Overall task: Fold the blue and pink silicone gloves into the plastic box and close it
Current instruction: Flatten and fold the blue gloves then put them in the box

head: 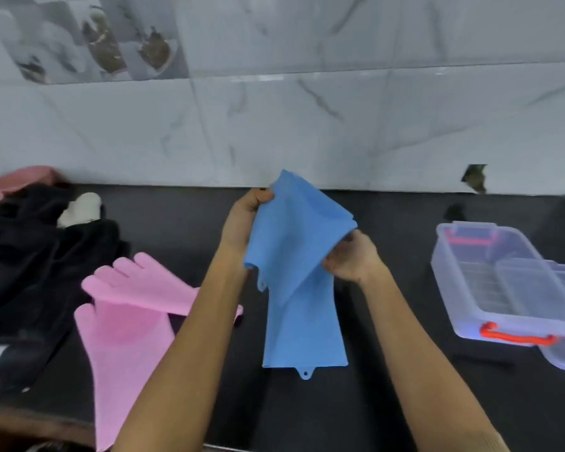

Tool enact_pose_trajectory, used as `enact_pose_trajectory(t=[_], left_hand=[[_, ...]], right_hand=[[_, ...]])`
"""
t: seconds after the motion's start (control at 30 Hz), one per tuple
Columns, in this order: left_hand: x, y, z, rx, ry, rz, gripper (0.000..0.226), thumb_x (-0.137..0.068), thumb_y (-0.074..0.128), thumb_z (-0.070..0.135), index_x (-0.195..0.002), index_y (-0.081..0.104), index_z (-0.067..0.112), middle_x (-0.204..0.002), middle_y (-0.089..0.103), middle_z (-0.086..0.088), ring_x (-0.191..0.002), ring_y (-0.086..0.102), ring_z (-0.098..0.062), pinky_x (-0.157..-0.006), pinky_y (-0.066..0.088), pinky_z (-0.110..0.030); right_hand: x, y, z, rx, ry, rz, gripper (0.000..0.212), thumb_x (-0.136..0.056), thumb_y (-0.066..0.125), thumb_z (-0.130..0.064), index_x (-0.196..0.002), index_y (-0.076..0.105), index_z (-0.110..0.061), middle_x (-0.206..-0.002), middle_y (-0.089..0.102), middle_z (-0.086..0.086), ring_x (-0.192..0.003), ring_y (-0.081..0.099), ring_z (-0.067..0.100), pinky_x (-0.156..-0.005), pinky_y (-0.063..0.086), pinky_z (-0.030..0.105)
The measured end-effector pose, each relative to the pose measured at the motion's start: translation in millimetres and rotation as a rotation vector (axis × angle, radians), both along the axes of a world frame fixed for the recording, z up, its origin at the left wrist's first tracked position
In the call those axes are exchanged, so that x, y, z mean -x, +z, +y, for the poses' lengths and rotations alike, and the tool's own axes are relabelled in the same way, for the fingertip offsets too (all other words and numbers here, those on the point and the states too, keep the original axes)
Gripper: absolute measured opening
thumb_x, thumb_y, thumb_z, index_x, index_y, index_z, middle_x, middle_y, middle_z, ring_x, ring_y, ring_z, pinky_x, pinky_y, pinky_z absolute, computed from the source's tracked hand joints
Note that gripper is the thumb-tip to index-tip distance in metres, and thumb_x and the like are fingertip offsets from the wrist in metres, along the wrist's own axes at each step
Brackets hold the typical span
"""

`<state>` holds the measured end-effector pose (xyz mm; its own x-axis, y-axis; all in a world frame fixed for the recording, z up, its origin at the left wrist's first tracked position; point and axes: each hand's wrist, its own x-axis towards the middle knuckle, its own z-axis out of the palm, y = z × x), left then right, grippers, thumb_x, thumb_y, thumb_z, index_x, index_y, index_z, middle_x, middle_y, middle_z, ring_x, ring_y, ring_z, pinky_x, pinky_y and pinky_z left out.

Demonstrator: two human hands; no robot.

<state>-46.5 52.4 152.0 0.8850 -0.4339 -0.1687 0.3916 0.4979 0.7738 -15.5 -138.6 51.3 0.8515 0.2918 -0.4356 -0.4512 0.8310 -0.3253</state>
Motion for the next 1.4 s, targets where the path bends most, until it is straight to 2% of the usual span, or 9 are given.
enact_pose_trajectory(t=[0.07, 0.13, 0.17, 0.3, 0.47, 0.63, 0.77, 1.07, 1.4], left_hand=[[5, -18, -33, 0.000, -0.062, -0.002, 0.031, -0.073, 0.048, 0.013, -0.085, 0.077, 0.016, -0.087, 0.073, -0.006, -0.081, 0.072, -0.023, -0.073, 0.058, -0.029], [8, -47, -56, -0.064, -0.049, 0.038, 0.036, -0.082, 0.041, 0.008, -0.088, 0.074, 0.020, -0.091, 0.069, -0.001, -0.094, 0.069, -0.018, -0.086, 0.053, -0.028], [10, -64, -63, -0.123, -0.055, 0.072, 0.038, -0.087, 0.038, 0.008, -0.092, 0.073, 0.022, -0.089, 0.070, 0.001, -0.091, 0.068, -0.016, -0.082, 0.053, -0.027], [24, -115, -78, -0.403, -0.174, 0.240, 0.032, -0.089, 0.045, 0.016, -0.117, 0.061, 0.019, -0.097, 0.068, -0.009, -0.086, 0.063, -0.025, -0.072, 0.053, -0.037], [24, -125, -90, -0.657, -0.242, 0.157, 0.026, -0.089, 0.046, 0.010, -0.113, 0.054, 0.015, -0.099, 0.065, -0.008, -0.084, 0.062, -0.023, -0.074, 0.054, -0.037], [28, -122, -106, -0.996, -0.466, -0.106, 0.050, -0.092, 0.050, 0.016, -0.137, 0.029, 0.022, -0.099, 0.066, -0.003, -0.066, 0.067, -0.015, -0.054, 0.056, -0.023], [26, -126, -109, -1.150, -0.458, -0.198, 0.057, -0.090, 0.055, 0.009, -0.138, 0.027, 0.018, -0.116, 0.063, -0.013, -0.061, 0.065, -0.016, -0.057, 0.056, -0.027], [27, -133, -105, -1.282, -0.377, -0.302, 0.063, -0.090, 0.059, 0.008, -0.141, 0.026, 0.021, -0.117, 0.059, -0.012, -0.057, 0.062, -0.014, -0.049, 0.054, -0.022], [27, -131, -105, -1.328, -0.417, -0.323, 0.069, -0.090, 0.060, 0.009, -0.147, 0.023, 0.022, -0.118, 0.062, -0.011, -0.052, 0.062, -0.011, -0.046, 0.054, -0.020]], right_hand=[[1, -2, -39, -0.042, -0.134, 0.021, 0.079, -0.089, 0.022, -0.067, -0.111, 0.054, 0.001, -0.116, 0.062, 0.021, -0.112, 0.058, 0.032, -0.102, 0.043, 0.040], [6, -3, -69, -0.048, -0.195, 0.020, 0.082, -0.084, 0.036, -0.070, -0.114, 0.050, 0.005, -0.119, 0.059, 0.023, -0.116, 0.055, 0.035, -0.099, 0.044, 0.045], [10, -5, -79, -0.020, -0.198, 0.000, 0.079, -0.084, 0.044, -0.066, -0.115, 0.052, 0.006, -0.117, 0.061, 0.023, -0.113, 0.058, 0.033, -0.094, 0.047, 0.045], [25, -24, -101, 0.391, -0.136, -0.080, 0.037, -0.095, 0.046, -0.029, -0.119, 0.057, -0.003, -0.114, 0.065, 0.015, -0.098, 0.066, 0.027, -0.077, 0.054, 0.039], [18, -34, -110, 0.873, -0.098, -0.029, 0.043, -0.093, 0.038, 0.009, -0.135, 0.042, -0.002, -0.135, 0.051, 0.019, -0.121, 0.052, 0.035, -0.100, 0.043, 0.047], [2, -19, -112, 1.407, 0.119, -0.083, 0.044, -0.091, 0.046, 0.007, -0.134, 0.041, -0.002, -0.135, 0.051, 0.018, -0.120, 0.052, 0.033, -0.103, 0.043, 0.047], [8, -17, -110, 1.726, 0.176, -0.090, 0.054, -0.091, 0.058, -0.016, -0.138, 0.037, -0.001, -0.139, 0.046, 0.017, -0.124, 0.048, 0.032, -0.104, 0.041, 0.042], [56, -36, -109, 1.629, -0.091, -0.158, 0.042, -0.086, 0.060, 0.002, -0.127, 0.050, 0.000, -0.132, 0.057, 0.014, -0.119, 0.056, 0.031, -0.102, 0.046, 0.045], [62, -44, -104, 1.678, -0.236, -0.093, 0.039, -0.086, 0.065, -0.007, -0.124, 0.057, -0.004, -0.126, 0.062, 0.012, -0.112, 0.061, 0.029, -0.096, 0.048, 0.038]])
